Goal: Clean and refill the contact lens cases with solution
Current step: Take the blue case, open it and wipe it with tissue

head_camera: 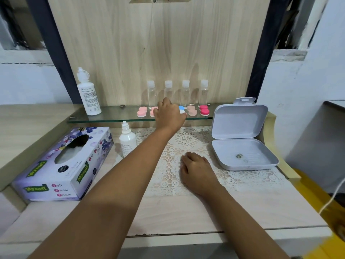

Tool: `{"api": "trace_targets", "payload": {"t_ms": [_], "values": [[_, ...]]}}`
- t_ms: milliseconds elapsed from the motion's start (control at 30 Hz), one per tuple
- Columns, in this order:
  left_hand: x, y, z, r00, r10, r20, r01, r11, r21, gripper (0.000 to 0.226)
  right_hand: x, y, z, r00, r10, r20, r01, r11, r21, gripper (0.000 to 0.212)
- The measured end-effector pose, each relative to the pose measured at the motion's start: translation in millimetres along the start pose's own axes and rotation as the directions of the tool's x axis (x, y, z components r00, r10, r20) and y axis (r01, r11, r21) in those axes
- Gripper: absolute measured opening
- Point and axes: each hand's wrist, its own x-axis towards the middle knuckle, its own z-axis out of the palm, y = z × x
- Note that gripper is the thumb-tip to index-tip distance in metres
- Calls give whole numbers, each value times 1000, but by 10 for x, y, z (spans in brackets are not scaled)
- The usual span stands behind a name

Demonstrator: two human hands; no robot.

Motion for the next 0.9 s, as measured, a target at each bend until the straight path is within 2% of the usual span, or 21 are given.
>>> {"api": "trace_targets", "payload": {"t_ms": [167,367,600,767,900], "values": [[-203,-68,-73,998,-25,-62,10,972,-236,32,0,7,-20,1000,-19,9,19,1000,-15,49],[-705,-308,-243,1000,22,-11,-25,910,-414,23,2,4,-22,999,-38,24,38,999,-17,51],[-1208,-793,-186,962,114,246,-7,917,-399,24,12,14,-44,997,-48,58,51,998,-44,57],[-1285,-912,-122,928,129,349,11,927,-374,26,21,24,-44,998,-36,54,37,999,-9,36],[-1265,-916,-95,914,168,369,-31,937,-349,28,-1,25,-48,1000,-22,1,22,996,82,30]]}}
